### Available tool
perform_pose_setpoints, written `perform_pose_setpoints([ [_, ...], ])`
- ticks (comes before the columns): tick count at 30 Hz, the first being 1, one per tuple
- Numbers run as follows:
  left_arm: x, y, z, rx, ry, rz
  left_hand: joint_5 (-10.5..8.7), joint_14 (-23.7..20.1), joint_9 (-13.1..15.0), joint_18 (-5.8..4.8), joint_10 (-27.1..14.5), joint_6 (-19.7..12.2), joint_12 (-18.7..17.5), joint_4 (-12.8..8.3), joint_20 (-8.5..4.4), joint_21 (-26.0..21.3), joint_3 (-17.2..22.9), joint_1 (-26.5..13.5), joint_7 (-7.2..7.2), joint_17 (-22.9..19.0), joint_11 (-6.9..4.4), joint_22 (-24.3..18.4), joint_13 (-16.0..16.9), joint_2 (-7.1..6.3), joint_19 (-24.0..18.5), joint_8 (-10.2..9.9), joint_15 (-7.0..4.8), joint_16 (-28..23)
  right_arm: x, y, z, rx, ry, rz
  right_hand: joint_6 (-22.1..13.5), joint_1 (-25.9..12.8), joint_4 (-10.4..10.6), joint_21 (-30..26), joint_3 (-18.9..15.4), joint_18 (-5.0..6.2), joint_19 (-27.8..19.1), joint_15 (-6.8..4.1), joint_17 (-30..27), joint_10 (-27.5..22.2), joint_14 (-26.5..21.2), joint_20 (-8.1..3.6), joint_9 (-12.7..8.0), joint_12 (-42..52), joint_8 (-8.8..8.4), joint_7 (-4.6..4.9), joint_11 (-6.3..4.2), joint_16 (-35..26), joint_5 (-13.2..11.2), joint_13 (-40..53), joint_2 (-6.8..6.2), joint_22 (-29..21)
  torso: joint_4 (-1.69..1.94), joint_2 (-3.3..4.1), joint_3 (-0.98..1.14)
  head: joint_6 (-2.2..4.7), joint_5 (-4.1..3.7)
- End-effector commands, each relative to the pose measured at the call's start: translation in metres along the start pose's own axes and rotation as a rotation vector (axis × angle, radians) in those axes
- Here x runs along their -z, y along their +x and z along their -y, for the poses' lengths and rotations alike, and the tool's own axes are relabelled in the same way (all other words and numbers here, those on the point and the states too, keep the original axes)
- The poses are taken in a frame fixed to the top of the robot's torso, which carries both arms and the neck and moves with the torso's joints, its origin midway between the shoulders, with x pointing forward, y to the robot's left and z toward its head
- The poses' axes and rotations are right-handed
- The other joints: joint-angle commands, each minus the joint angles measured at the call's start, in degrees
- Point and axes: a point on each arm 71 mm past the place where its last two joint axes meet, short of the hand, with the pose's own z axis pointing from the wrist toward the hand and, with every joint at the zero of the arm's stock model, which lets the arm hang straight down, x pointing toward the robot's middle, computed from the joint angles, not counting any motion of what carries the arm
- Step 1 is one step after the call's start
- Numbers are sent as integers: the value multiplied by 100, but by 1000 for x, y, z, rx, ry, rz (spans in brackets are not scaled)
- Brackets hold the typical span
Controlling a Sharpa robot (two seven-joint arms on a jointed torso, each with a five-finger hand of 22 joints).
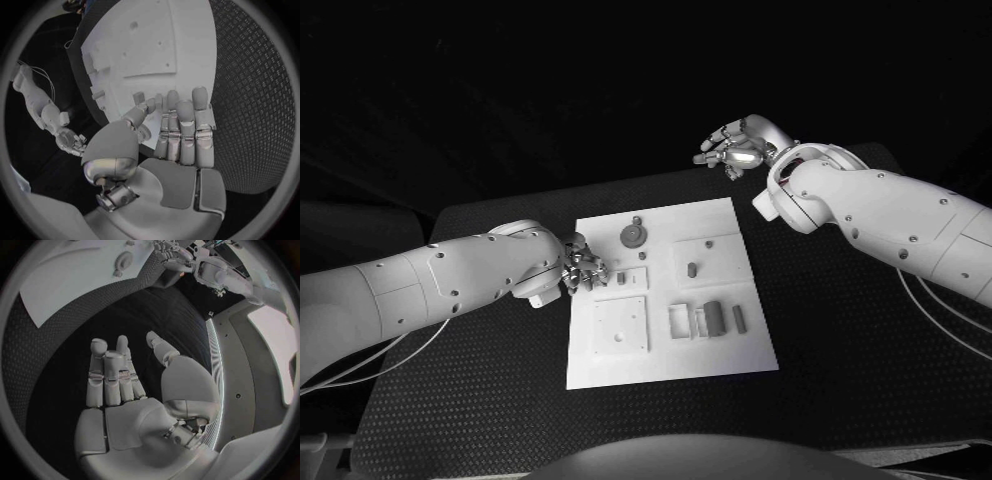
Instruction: Assemble the parts on the task board
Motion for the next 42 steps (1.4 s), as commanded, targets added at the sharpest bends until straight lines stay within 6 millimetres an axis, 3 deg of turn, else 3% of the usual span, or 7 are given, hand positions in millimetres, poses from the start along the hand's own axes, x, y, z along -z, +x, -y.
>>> perform_pose_setpoints([
  [1,-2,1,-8,-45,-50,3,145,144,301,-29,207,204,29,-41,-169,44,61,22,-165,-9,-154,124,8,-22,201,6,-185,35,0,2,-1,-1,-6,-13,5,-46,37,-28,-3,128,2,-13,-9,43,-46,-32,9,-28,-18,35,-16,-9,12,-6,-3,107,-1,-3,2,2,-4],
  [12,-2,2,-6,-53,-46,5,290,175,335,-30,245,250,65,-43,-194,99,45,18,-187,-34,-177,132,24,-48,242,14,-209,113,0,2,-1,-1,-6,-15,4,-47,37,-29,-2,128,2,-13,-9,44,-47,-33,10,-30,-18,35,-16,-9,12,-6,-4,107,1,-1,2,-3,-16],
  [22,-2,2,-2,-22,-22,11,183,161,353,-44,227,245,60,10,-192,107,-23,-111,-179,-72,-170,118,18,-83,235,-2,-202,135,0,1,0,-1,-4,-15,4,-47,37,-29,-2,128,1,-13,-9,44,-47,-33,11,-32,-19,35,-16,-10,12,-5,-5,107,2,-2,0,-12,-24],
  [28,-2,2,-2,-7,-17,16,241,122,405,-46,205,226,54,73,-195,103,-369,-462,-172,-134,-164,112,6,-222,209,-27,-196,174,0,1,0,0,-3,-15,3,-48,38,-29,-2,128,1,-13,-9,45,-48,-33,11,-33,-19,35,-16,-10,12,-5,-6,108,-1,-2,4,-15,-29],
  [31,-2,2,-2,-5,-15,16,158,114,423,-41,205,230,55,98,-198,97,-474,-603,-177,-161,-167,106,2,-294,203,-39,-200,192,0,1,0,0,-3,-15,3,-48,38,-29,-2,128,1,-13,-9,45,-48,-33,11,-33,-20,35,-16,-10,12,-5,-6,107,1,-1,4,-22,-36],
  [42,-2,2,-2,-2,-12,13,110,112,441,-37,211,238,60,106,-201,95,-561,-719,-182,-186,-171,106,-1,-376,206,-50,-204,215,0,1,0,-1,-2,-17,3,-52,41,-30,-2,128,0,-12,-10,46,-49,-32,12,-35,-20,35,-15,-10,12,-5,-6,107,1,-2,1,-29,-43],
])
